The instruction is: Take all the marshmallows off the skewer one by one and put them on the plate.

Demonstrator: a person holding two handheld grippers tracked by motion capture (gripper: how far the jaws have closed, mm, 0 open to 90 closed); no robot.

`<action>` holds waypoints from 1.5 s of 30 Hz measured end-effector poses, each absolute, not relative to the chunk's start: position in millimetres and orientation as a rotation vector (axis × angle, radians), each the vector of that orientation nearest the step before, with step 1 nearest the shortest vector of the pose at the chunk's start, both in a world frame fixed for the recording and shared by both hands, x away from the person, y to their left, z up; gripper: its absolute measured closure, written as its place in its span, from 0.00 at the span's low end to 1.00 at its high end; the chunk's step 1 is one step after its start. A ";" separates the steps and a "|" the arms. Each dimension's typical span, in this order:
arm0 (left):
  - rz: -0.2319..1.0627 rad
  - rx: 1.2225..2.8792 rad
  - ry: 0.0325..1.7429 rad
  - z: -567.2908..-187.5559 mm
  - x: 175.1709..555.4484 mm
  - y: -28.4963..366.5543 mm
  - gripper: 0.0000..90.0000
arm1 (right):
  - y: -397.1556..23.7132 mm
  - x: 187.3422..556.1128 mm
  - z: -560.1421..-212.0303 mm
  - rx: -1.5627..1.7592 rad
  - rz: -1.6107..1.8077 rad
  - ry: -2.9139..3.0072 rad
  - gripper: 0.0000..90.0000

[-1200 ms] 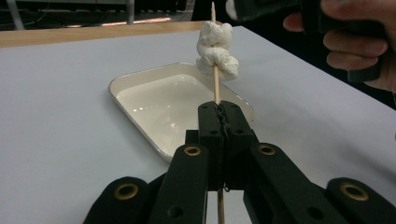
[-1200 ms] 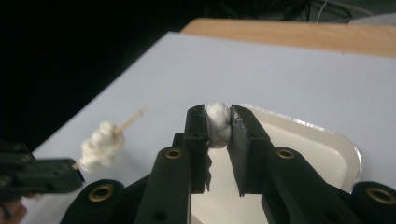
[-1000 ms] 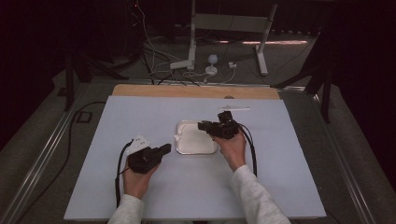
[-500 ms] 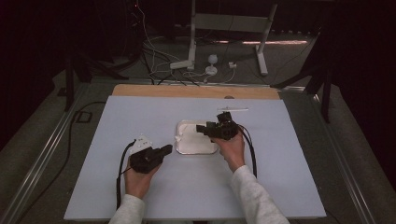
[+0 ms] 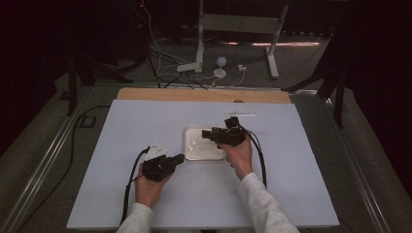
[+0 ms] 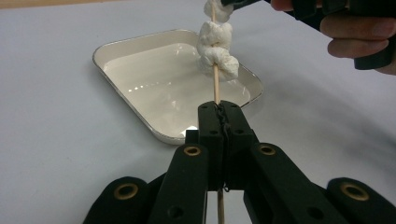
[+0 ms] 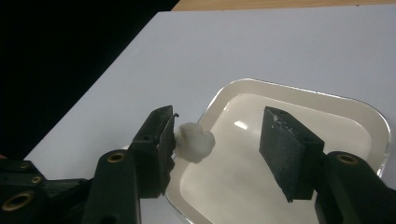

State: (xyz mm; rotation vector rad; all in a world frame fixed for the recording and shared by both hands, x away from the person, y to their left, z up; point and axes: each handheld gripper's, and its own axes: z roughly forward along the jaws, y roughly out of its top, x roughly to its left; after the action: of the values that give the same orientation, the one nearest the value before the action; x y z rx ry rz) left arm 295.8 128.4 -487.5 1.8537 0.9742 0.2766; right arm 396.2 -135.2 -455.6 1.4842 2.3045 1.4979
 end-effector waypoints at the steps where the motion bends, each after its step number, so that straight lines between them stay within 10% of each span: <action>1: 0.277 1.855 0.975 -487.8 295.9 128.1 1.00 | -135.0 395.9 -455.1 1.481 1.506 2.305 0.50; 32: 0.299 1.823 0.987 -486.5 295.2 128.1 0.99 | -115.3 372.5 -453.1 1.405 1.660 2.412 0.45; 45: 0.300 1.803 0.968 -484.7 293.3 127.3 0.99 | -109.6 372.6 -466.9 1.554 1.791 2.406 0.75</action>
State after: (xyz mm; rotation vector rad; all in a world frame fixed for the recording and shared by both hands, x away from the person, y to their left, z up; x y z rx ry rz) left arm 293.3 127.3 -484.7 1.8026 0.9680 0.2997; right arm 372.6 -109.6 -466.9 1.5543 2.4060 1.7906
